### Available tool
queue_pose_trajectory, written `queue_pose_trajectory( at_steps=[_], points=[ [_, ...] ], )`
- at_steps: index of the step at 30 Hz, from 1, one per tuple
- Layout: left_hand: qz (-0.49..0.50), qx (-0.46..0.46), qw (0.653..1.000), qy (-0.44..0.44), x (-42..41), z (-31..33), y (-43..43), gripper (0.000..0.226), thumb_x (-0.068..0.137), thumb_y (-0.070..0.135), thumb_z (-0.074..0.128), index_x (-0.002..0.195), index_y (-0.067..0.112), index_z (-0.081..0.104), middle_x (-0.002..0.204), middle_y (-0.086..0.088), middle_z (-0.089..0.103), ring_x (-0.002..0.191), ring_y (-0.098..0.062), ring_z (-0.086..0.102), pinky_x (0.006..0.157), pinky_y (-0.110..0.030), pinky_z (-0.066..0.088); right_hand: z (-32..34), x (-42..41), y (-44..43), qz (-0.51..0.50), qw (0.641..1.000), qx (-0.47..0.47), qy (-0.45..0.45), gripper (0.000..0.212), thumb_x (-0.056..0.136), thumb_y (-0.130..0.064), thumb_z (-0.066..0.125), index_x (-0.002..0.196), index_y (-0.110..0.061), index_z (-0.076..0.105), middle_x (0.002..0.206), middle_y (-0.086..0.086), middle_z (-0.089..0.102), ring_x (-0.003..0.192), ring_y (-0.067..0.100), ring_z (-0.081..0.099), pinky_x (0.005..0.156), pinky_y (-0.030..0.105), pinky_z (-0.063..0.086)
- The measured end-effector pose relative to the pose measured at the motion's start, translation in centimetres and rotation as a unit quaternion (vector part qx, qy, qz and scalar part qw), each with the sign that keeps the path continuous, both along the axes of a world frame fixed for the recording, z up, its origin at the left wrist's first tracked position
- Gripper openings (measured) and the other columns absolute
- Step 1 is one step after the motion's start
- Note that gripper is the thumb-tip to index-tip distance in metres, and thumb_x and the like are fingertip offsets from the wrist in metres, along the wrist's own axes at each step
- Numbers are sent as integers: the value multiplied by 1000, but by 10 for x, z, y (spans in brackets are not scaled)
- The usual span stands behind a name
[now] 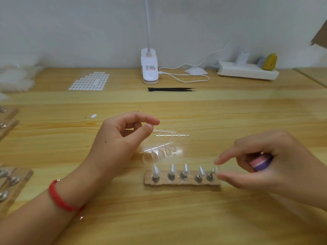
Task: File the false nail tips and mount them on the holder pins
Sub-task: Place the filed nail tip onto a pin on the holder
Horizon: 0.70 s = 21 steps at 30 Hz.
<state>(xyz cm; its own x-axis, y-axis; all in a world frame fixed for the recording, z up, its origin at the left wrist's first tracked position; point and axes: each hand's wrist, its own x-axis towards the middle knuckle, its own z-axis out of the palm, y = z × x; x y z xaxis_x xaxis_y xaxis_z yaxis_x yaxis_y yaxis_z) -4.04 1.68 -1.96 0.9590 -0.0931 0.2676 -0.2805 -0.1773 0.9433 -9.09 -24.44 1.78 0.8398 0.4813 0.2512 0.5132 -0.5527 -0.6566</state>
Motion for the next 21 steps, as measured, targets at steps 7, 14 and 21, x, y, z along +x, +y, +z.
queue_pose_trajectory(
  at_steps=[7,14,21],
  points=[
    [4,15,1000,-4,1,-2,1,26,87,8,63,81,31,74,55,7,40,43,-5,32,43,-12,28,2,1,5,-9,1000,-2,14,26,66,-54,73,78,-32,77,50,-4,50,45,6,42,46,23,36],
    [5,21,1000,-5,3,-3,1,29,88,7,63,81,33,74,57,5,40,43,-5,31,42,-11,27,2,0,7,-6,1000,-9,29,27,66,-53,72,79,-30,78,51,-5,50,45,8,44,47,21,37],
    [7,25,1000,-1,2,-2,1,26,87,9,63,81,32,74,56,7,40,44,-7,31,43,-11,28,2,-1,8,-23,999,-18,34,25,66,-54,72,77,-32,77,50,-7,49,44,5,41,47,17,34]
  ],
)
